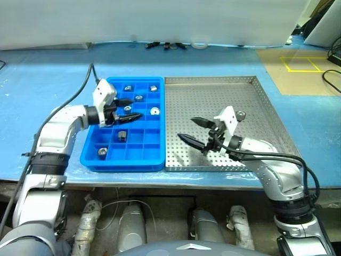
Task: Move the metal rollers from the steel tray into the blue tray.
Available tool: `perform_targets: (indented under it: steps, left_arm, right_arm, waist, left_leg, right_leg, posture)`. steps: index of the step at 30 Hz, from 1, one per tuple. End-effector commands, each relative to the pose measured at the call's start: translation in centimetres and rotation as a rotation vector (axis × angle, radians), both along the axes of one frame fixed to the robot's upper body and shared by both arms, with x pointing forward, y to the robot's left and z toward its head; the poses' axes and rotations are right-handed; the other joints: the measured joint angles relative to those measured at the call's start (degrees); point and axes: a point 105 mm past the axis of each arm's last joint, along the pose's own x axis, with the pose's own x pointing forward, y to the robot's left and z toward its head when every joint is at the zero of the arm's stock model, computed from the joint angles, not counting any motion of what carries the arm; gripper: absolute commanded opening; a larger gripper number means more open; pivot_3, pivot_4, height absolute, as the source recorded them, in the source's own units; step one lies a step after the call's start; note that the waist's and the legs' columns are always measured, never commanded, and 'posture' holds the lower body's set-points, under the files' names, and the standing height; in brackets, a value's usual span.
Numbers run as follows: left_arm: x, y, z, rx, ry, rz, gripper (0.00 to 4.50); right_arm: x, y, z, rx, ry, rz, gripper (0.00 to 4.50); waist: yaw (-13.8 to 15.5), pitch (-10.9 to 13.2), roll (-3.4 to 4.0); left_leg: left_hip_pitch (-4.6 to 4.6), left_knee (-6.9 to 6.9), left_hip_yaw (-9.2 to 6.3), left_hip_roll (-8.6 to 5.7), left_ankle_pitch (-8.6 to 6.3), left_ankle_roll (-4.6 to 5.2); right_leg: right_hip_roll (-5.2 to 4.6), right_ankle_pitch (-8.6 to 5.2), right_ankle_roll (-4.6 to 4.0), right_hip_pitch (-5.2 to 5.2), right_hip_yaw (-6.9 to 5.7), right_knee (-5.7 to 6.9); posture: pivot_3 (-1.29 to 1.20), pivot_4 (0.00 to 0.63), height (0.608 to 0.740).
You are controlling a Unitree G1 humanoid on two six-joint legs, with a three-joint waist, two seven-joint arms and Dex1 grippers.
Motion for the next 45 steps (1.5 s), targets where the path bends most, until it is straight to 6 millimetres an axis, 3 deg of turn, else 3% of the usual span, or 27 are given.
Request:
perform_targets:
  steps: [1,5,8,10,18,27,31,36,41,45]
  left_arm:
    - [0.1,-3.4,1.3,-0.025,-0.033,-0.123,3.72]
    - [-0.2,-6.9,0.6,-0.026,-0.018,-0.240,3.72]
    - [-0.6,-8.4,0.4,-0.033,-0.015,-0.302,3.72]
    - [-1.1,-9.3,0.3,-0.037,-0.012,-0.344,3.72]
    - [-1.0,-9.4,-0.4,-0.019,0.007,-0.350,3.72]
    - [-1.0,-9.3,-0.7,-0.008,0.005,-0.339,3.72]
    - [-1.0,-9.2,-0.8,-0.003,0.004,-0.335,3.75]
    - [-0.8,-9.0,-1.0,0.005,0.003,-0.328,3.75]
    - [-0.7,-8.8,-1.0,0.006,0.000,-0.320,3.75]
    - [-0.4,-8.1,0.3,-0.022,-0.021,-0.300,3.75]
  right_arm:
    - [0.3,-2.6,0.9,-0.019,-0.062,-0.109,4.50]
    - [1.3,-4.8,-0.6,-0.038,-0.055,-0.236,4.50]
    - [1.7,-5.2,-1.5,-0.039,-0.050,-0.278,4.50]
    - [2.2,-5.8,-3.2,-0.047,-0.018,-0.334,4.50]
    - [2.8,-5.3,-5.4,-0.040,0.007,-0.381,4.50]
    - [4.1,-6.8,-6.8,-0.124,0.003,-0.484,4.50]
    - [4.1,-7.2,-7.0,-0.136,0.004,-0.493,3.63]
    - [3.5,-6.7,-7.3,-0.135,0.025,-0.451,1.81]
    - [3.1,-6.4,-7.2,-0.126,0.024,-0.437,1.67]
    - [2.8,-5.2,-5.0,-0.045,-0.007,-0.377,1.67]
  waist:
    - [0.09,0.00,0.00]
    - [-0.50,-0.01,-0.01]
    - [-1.45,0.00,-0.01]
    - [-1.97,0.00,-0.01]
    - [-1.96,-0.02,-0.02]
    - [-1.94,-0.02,-0.02]
    - [-1.94,-0.02,-0.03]
    - [-1.94,-0.02,-0.02]
    - [-1.96,-0.02,-0.02]
    - [-1.96,-0.01,-0.02]
  left_leg:
    - [0.00,0.00,0.00,-0.01,0.00,0.00]
    - [0.02,0.03,0.03,0.00,-0.01,0.03]
    - [0.01,0.04,0.04,0.00,-0.01,0.03]
    - [0.00,0.03,0.04,0.01,-0.01,0.04]
    - [0.00,0.15,0.08,-0.05,-0.08,0.16]
    - [0.00,0.15,0.08,-0.02,-0.08,0.15]
    - [0.01,0.15,0.08,-0.02,-0.08,0.15]
    - [0.02,0.15,0.08,-0.02,-0.08,0.16]
    - [0.04,0.14,0.08,0.01,-0.08,0.16]
    - [0.04,0.14,0.08,0.01,-0.08,0.15]
  right_leg:
    - [-0.01,0.00,0.00,0.03,0.01,0.00]
    - [0.01,0.00,0.00,0.02,0.03,-0.03]
    - [0.02,0.00,0.00,0.00,0.02,-0.01]
    - [0.03,0.00,0.00,-0.01,0.01,-0.02]
    - [0.02,0.00,0.00,0.04,0.01,-0.03]
    - [0.02,0.00,-0.01,0.06,0.00,-0.03]
    - [0.02,0.00,-0.01,0.08,0.00,-0.03]
    - [0.02,0.00,-0.01,0.09,0.00,-0.04]
    - [0.02,0.00,-0.01,0.10,0.00,-0.05]
    - [0.02,0.00,-0.01,0.09,0.00,-0.05]
  posture:
    - [-0.20,0.150,0.740]
    - [-0.23,0.150,0.740]
    - [-0.25,0.150,0.740]
    - [-0.27,0.150,0.740]
    - [-0.28,0.150,0.740]
    - [-0.27,0.150,0.740]
    - [-0.27,0.150,0.740]
    - [-0.27,0.150,0.740]
    - [-0.27,0.150,0.740]
    - [-0.27,0.150,0.740]
